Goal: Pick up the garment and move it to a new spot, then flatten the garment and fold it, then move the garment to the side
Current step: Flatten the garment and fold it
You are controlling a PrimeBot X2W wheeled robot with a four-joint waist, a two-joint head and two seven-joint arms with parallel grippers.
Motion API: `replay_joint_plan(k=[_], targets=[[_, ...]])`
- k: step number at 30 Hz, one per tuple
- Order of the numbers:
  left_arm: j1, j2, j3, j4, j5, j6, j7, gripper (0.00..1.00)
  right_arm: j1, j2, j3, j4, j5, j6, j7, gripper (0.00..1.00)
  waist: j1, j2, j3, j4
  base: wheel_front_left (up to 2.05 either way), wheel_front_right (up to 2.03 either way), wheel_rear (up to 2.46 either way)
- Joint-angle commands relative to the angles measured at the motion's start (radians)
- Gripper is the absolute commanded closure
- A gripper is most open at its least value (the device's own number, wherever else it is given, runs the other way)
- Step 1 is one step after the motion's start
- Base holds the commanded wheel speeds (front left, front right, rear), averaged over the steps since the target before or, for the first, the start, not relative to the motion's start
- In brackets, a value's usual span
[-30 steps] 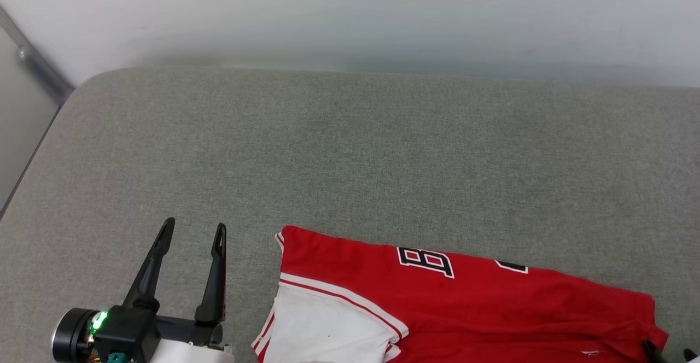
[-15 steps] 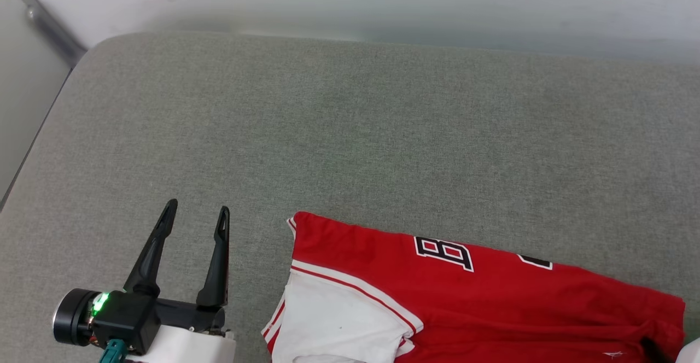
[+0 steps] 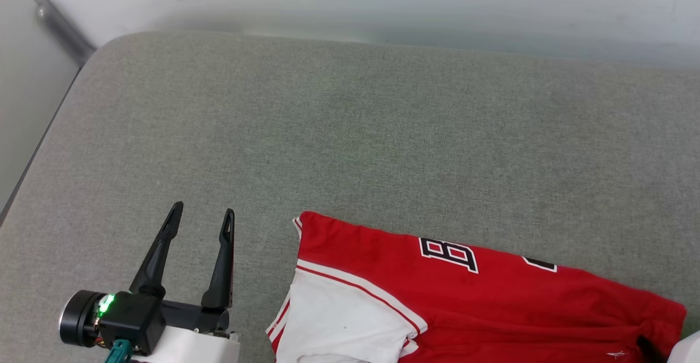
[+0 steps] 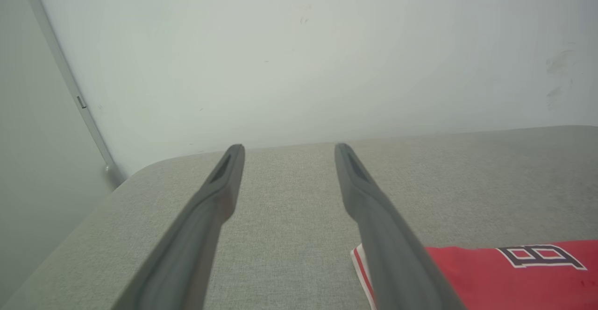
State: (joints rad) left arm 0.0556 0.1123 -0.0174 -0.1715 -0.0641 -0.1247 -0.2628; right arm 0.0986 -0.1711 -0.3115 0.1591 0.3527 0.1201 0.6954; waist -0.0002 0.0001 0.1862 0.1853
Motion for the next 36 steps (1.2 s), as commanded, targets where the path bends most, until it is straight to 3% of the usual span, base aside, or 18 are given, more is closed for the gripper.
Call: replay_joint_plan(k=[1, 9, 23, 29, 36], targets=[[0.001, -0.005, 0.002, 0.002, 0.006, -0.003, -0.002, 0.0, 0.025, 0.09, 0.094, 0.082, 0.034, 0.019, 0.027, 1.0, 0.0002, -0.0001, -0.005, -0.003, 0.0, 0.0, 0.0], [0.019, -0.006, 0.004, 0.012, 0.007, -0.004, -0.002, 0.0, 0.033, 0.039, 0.059, 0.028, 0.039, 0.015, -0.027, 1.0, 0.0002, -0.0001, -0.043, -0.024, 0.0, 0.0, 0.0], [0.035, -0.006, 0.003, 0.013, 0.007, -0.006, -0.002, 0.0, -0.021, -0.044, -0.159, -0.01, -0.043, 0.01, -0.07, 1.0, 0.0002, -0.0001, -0.069, -0.054, 0.0, 0.0, 0.0], [0.042, -0.009, 0.003, 0.015, 0.004, -0.006, -0.002, 0.0, -0.007, -0.022, -0.154, -0.039, -0.025, 0.01, -0.052, 1.0, 0.0002, -0.0001, -0.089, -0.06, 0.0, 0.0, 0.0], [0.059, -0.013, -0.001, 0.018, 0.0, -0.006, -0.002, 0.0, 0.06, 0.009, -0.065, -0.194, 0.006, 0.01, 0.003, 1.0, 0.0002, -0.0001, -0.116, -0.058, 0.0, 0.0, 0.0]])
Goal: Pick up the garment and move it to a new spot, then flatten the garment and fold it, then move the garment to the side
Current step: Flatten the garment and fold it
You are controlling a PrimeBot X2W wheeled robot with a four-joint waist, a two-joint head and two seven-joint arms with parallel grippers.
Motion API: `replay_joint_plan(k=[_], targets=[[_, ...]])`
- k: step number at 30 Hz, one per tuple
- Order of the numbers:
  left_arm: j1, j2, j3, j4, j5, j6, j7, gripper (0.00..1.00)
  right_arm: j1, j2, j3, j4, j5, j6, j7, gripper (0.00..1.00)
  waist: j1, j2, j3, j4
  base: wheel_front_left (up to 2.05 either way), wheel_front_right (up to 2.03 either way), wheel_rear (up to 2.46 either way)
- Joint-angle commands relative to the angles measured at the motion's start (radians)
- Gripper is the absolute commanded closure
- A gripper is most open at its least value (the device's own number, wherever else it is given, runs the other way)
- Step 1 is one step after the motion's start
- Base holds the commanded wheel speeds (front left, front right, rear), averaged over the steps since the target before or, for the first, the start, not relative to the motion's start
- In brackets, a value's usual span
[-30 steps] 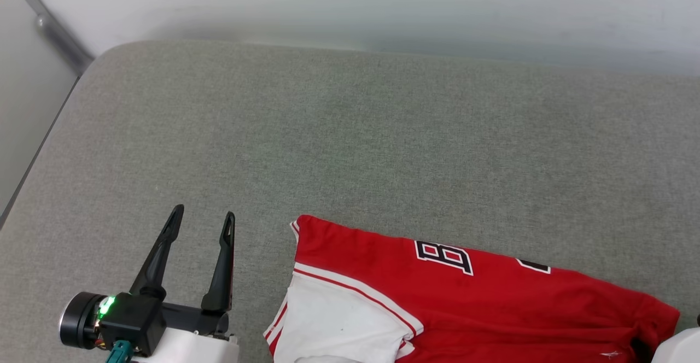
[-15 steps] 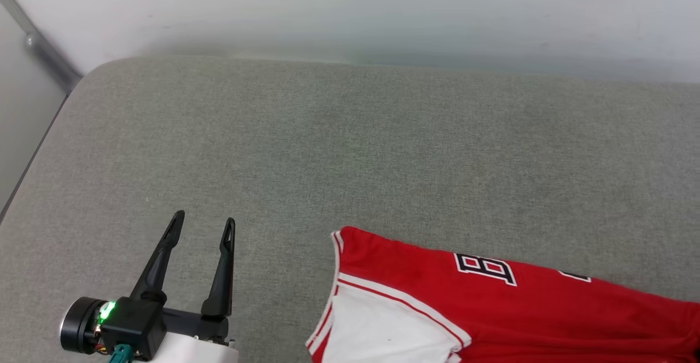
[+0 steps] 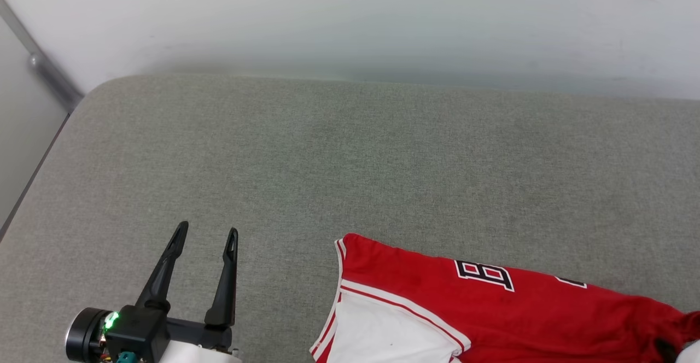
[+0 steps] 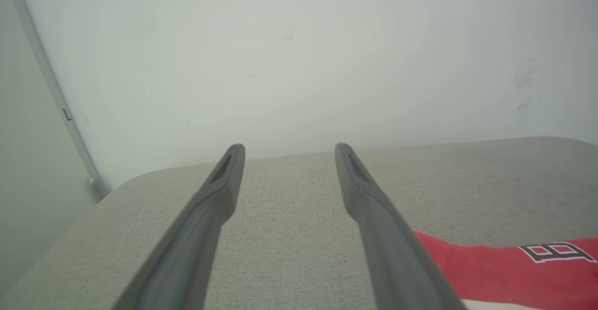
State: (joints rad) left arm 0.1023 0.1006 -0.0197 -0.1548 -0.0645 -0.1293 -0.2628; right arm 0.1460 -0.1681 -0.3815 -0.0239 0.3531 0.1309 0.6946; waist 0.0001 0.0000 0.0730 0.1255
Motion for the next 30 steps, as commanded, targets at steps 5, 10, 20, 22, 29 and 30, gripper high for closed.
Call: replay_joint_plan(k=[5, 10, 20, 22, 29, 30], targets=[[0.015, -0.008, -0.003, 0.003, -0.003, -0.002, -0.002, 0.0, 0.06, 0.056, 0.107, -0.144, 0.038, 0.0, 0.064, 1.0, -0.0001, 0.0, -0.011, 0.009, 0.0, 0.0, 0.0], [0.014, -0.014, -0.008, 0.006, -0.005, -0.002, -0.002, 0.0, 0.075, 0.1, 0.204, -0.241, 0.091, 0.0, 0.117, 1.0, -0.0001, 0.0, -0.011, 0.021, 0.0, 0.0, 0.0], [-0.002, -0.016, -0.021, 0.019, -0.012, -0.001, -0.002, 0.0, 0.002, 0.12, 0.4, -0.251, 0.207, 0.0, 0.127, 1.0, -0.0001, 0.0, -0.011, 0.06, 0.0, 0.0, 0.0], [-0.008, -0.016, -0.026, 0.022, -0.016, -0.001, -0.002, 0.0, -0.014, 0.119, 0.446, -0.22, 0.239, 0.0, 0.099, 1.0, -0.0001, 0.0, -0.012, 0.071, 0.0, 0.0, 0.0], [-0.024, -0.011, -0.035, 0.027, -0.013, -0.002, -0.002, 0.0, -0.085, 0.119, 0.58, -0.086, 0.323, 0.0, -0.023, 1.0, -0.0001, 0.0, -0.008, 0.109, 0.0, 0.0, 0.0], [-0.025, -0.01, -0.037, 0.028, -0.013, -0.002, -0.002, 0.0, -0.097, 0.118, 0.595, -0.067, 0.329, 0.0, -0.037, 1.0, -0.0001, 0.0, -0.007, 0.114, 0.0, 0.0, 0.0]])
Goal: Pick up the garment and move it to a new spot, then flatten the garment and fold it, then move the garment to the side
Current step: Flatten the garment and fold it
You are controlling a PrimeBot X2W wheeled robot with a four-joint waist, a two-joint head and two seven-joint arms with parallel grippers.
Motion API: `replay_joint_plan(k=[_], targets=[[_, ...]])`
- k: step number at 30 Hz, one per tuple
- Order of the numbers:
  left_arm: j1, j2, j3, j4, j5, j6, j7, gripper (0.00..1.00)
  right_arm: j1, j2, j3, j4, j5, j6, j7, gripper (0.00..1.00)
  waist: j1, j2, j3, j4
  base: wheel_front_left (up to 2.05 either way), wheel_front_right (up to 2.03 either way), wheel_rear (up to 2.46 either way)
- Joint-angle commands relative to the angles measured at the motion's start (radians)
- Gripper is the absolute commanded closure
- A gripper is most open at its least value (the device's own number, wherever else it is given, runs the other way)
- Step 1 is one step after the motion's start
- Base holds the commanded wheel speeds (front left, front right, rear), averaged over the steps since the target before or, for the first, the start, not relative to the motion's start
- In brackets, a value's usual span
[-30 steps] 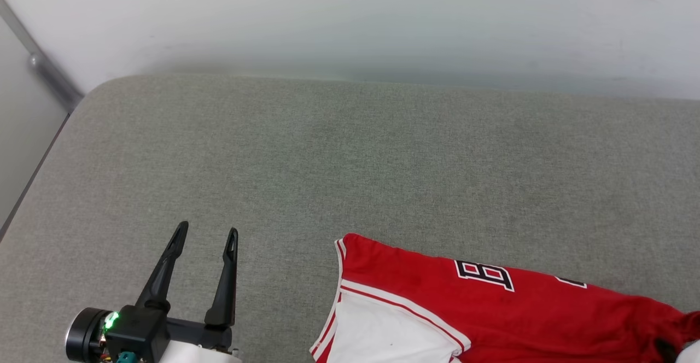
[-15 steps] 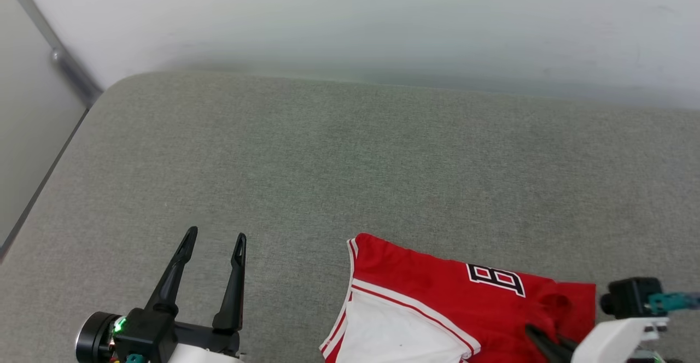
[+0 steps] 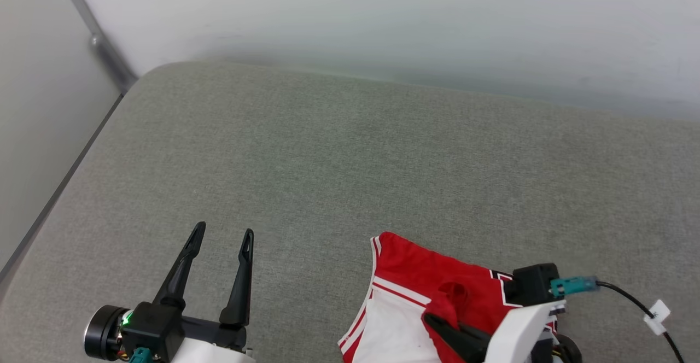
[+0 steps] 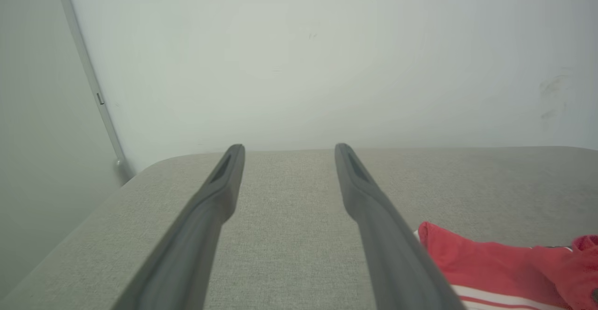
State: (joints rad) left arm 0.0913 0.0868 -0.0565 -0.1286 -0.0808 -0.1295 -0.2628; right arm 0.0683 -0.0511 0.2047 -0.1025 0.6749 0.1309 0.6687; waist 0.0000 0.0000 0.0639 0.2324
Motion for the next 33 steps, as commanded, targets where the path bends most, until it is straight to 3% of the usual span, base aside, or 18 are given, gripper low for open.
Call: replay_joint_plan(k=[1, 13, 14, 15, 21, 26, 29, 33], targets=[[-0.015, 0.004, -0.002, 0.002, 0.003, -0.001, -0.002, 0.0, -0.034, 0.002, 0.023, 0.029, 0.013, 0.0, -0.025, 1.0, 0.0, 0.0, 0.003, 0.011, 0.0, 0.0, 0.0], [-0.026, 0.003, -0.01, 0.002, -0.002, -0.001, -0.002, 0.0, -0.176, 0.002, 0.092, 0.252, 0.062, 0.0, -0.154, 1.0, 0.0, 0.0, 0.033, 0.05, 0.0, 0.0, 0.0], [-0.028, 0.002, -0.009, 0.002, -0.003, -0.001, -0.002, 0.0, -0.187, 0.002, 0.108, 0.258, 0.063, 0.0, -0.163, 0.79, 0.0, 0.0, 0.035, 0.051, 0.0, 0.0, 0.0], [-0.029, 0.002, -0.009, 0.004, -0.004, -0.001, -0.002, 0.0, -0.197, 0.002, 0.126, 0.267, 0.065, 0.0, -0.173, 0.0, 0.0, 0.0, 0.037, 0.052, 0.0, 0.0, 0.0], [-0.036, -0.001, -0.008, 0.011, -0.004, -0.001, -0.002, 0.0, -0.247, 0.001, 0.22, 0.29, 0.103, 0.0, -0.224, 0.0, 0.0, 0.0, 0.042, 0.047, 0.0, 0.0, 0.0], [-0.034, -0.001, -0.008, 0.016, -0.002, -0.001, -0.002, 0.0, -0.284, 0.001, 0.22, 0.301, 0.064, 0.0, -0.242, 0.0, 0.0, 0.0, 0.031, 0.035, 0.0, 0.0, 0.0], [-0.029, 0.002, -0.004, 0.014, -0.001, -0.001, -0.002, 0.0, -0.312, 0.001, 0.185, 0.294, -0.016, 0.0, -0.249, 0.0, 0.0, 0.0, 0.021, 0.019, 0.0, 0.0, 0.0], [-0.025, 0.008, -0.002, 0.009, -0.002, -0.001, -0.002, 0.0, -0.35, -0.003, 0.108, 0.261, -0.251, 0.0, -0.28, 0.0, 0.0, 0.0, 0.01, -0.01, 0.0, 0.0, 0.0]])
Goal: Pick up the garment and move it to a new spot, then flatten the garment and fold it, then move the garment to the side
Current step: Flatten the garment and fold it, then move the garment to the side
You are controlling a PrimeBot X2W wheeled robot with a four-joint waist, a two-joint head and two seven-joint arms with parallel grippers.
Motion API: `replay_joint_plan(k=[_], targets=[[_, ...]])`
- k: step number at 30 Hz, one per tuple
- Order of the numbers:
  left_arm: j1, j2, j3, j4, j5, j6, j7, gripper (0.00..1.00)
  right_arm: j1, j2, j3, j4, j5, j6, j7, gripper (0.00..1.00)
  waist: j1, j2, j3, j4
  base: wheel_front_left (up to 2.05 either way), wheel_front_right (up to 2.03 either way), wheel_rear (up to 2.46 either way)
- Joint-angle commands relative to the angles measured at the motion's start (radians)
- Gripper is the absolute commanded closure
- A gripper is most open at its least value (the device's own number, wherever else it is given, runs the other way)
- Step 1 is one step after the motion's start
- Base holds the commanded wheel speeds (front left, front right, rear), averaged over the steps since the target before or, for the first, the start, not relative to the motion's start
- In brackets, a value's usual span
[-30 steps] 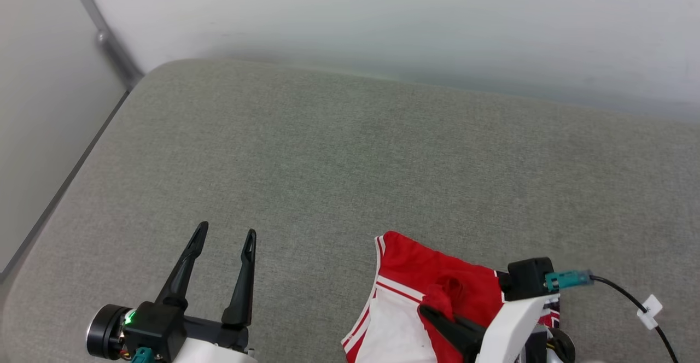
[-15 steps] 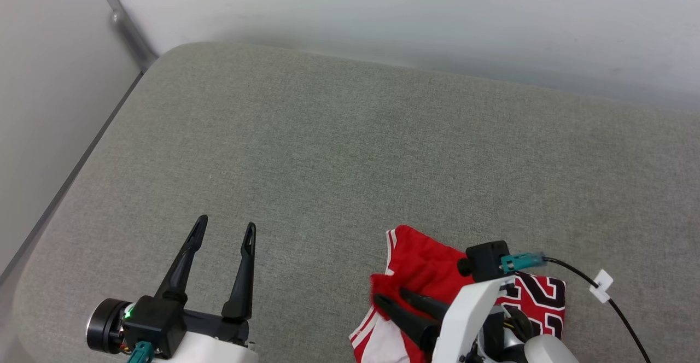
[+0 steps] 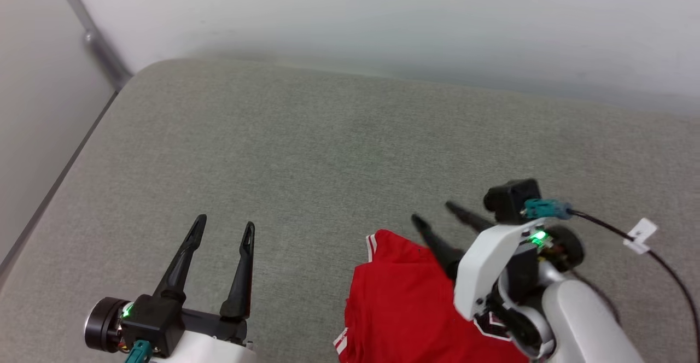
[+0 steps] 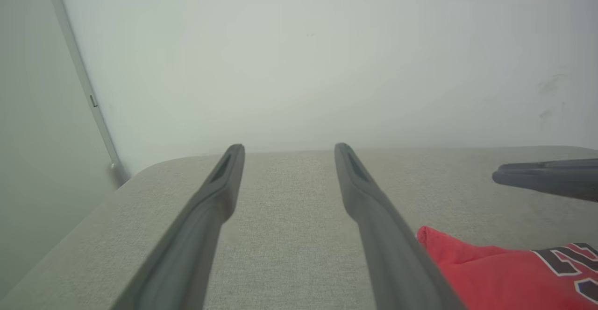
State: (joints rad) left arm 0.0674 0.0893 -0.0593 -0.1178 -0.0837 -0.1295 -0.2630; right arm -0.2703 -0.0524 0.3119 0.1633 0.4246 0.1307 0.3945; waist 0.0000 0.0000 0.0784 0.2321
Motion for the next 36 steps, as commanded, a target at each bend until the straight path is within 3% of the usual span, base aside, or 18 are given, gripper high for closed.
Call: replay_joint_plan(k=[1, 7, 13, 19, 24, 30, 36], targets=[[-0.002, 0.006, 0.002, -0.003, 0.001, -0.001, -0.002, 0.0, -0.019, -0.015, -0.013, -0.017, -0.055, 0.0, -0.016, 0.0, 0.0, 0.0, -0.006, -0.017, 0.0, 0.0, 0.0], [-0.011, 0.018, -0.002, 0.001, -0.002, -0.001, -0.002, 0.0, -0.034, -0.141, -0.13, -0.083, -0.311, 0.0, -0.126, 0.0, 0.0, 0.0, -0.012, -0.069, 0.0, 0.0, 0.0], [-0.014, 0.029, -0.004, 0.004, -0.008, -0.001, -0.002, 0.0, 0.023, -0.198, -0.269, -0.135, -0.401, 0.0, -0.255, 0.0, 0.0, 0.0, -0.013, -0.117, 0.0, 0.0, 0.0], [-0.012, 0.032, -0.015, 0.005, -0.011, 0.0, -0.002, 0.0, 0.141, -0.176, -0.372, -0.221, -0.399, 0.0, -0.384, 0.0, 0.0, 0.0, -0.015, -0.141, 0.0, 0.0, 0.0], [0.009, 0.033, -0.025, 0.009, -0.015, 0.0, -0.002, 0.0, 0.243, -0.109, -0.427, -0.302, -0.398, 0.0, -0.466, 0.0, 0.0, 0.0, -0.018, -0.147, 0.0, 0.0, 0.0], [0.023, 0.035, -0.037, 0.009, -0.022, 0.0, -0.002, 0.0, 0.33, -0.04, -0.444, -0.351, -0.403, 0.0, -0.513, 0.0, 0.0, 0.0, -0.018, -0.145, 0.0, 0.0, 0.0], [0.023, 0.032, -0.039, 0.016, -0.023, 0.0, -0.002, 0.0, 0.364, -0.014, -0.449, -0.326, -0.405, 0.0, -0.529, 0.0, 0.0, 0.0, -0.021, -0.141, 0.0, 0.0, 0.0]])
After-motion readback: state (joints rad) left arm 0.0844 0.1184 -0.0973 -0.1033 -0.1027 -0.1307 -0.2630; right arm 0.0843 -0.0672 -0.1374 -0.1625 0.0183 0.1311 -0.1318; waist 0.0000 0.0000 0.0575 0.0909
